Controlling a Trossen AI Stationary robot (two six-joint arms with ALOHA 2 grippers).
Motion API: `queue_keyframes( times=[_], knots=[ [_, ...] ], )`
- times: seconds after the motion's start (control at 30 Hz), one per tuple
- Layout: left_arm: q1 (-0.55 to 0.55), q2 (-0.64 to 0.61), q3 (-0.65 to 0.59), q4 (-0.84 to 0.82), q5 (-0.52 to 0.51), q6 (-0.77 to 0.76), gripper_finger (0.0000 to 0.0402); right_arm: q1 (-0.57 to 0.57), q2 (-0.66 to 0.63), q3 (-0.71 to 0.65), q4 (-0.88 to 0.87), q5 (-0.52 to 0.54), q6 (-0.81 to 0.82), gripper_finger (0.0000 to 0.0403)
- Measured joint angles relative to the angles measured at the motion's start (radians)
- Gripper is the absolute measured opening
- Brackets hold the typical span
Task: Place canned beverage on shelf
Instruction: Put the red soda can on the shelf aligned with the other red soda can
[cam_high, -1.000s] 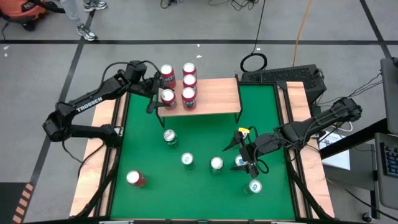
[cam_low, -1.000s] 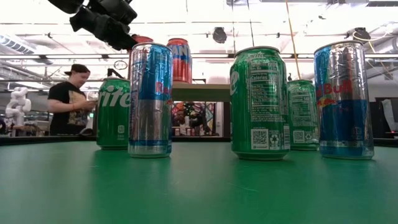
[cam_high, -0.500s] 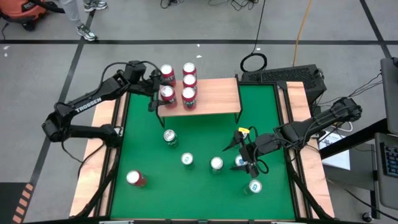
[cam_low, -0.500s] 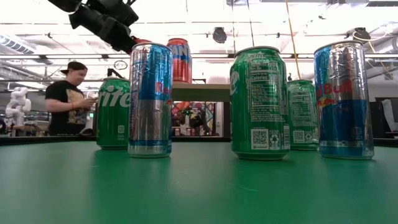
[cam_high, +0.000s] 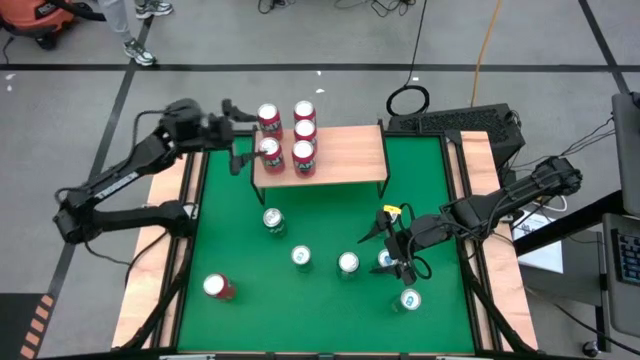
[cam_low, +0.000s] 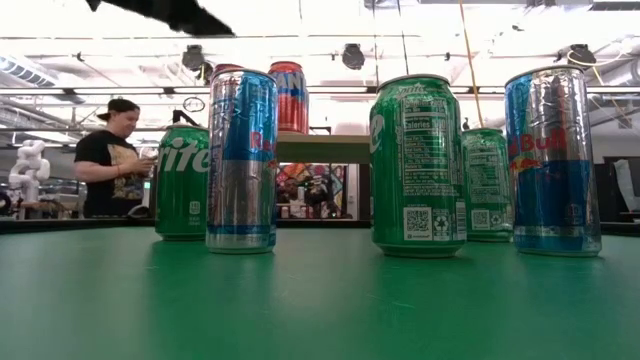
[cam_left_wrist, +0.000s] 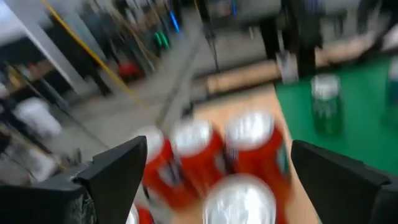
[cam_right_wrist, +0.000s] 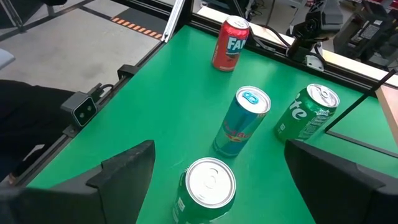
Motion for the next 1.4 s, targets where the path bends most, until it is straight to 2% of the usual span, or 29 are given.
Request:
queue_keyframes(
  times=[0.13, 0.27, 0.5, 0.67, 0.77, 1.0, 1.27, 1.4],
  knots=[
    [-0.071, -0.092, 0.001, 0.054, -0.004, -0.116, 0.0393, 0.000, 0.000, 0.000, -0.002, 0.001, -0.001, 0.0350],
    [-0.206, -0.126, 0.001, 0.017, -0.056, -0.231, 0.0393, 0.000, 0.000, 0.000, -0.006, 0.002, -0.004, 0.0350],
    [-0.517, -0.031, 0.001, -0.105, -0.345, -0.326, 0.0393, 0.000, 0.000, 0.000, -0.009, 0.002, -0.016, 0.0350],
    [-0.663, 0.082, 0.000, -0.134, -0.568, -0.392, 0.0393, 0.000, 0.000, 0.000, -0.011, 0.002, -0.025, 0.0350],
    [-0.704, 0.145, 0.000, -0.159, -0.702, -0.489, 0.0393, 0.000, 0.000, 0.000, -0.017, 0.003, -0.025, 0.0350],
    [-0.748, 0.244, 0.000, -0.181, -0.826, -0.640, 0.0384, 0.000, 0.000, -0.044, -0.006, 0.006, -0.019, 0.0350],
    [-0.774, 0.285, 0.000, -0.227, -0.991, -0.776, 0.0302, 0.000, 0.000, -0.047, 0.003, 0.007, -0.001, 0.0350],
    [-0.793, 0.295, 0.000, -0.237, -1.103, -0.783, 0.0260, -0.002, 0.000, -0.047, 0.003, 0.032, -0.022, 0.0350]
  ],
)
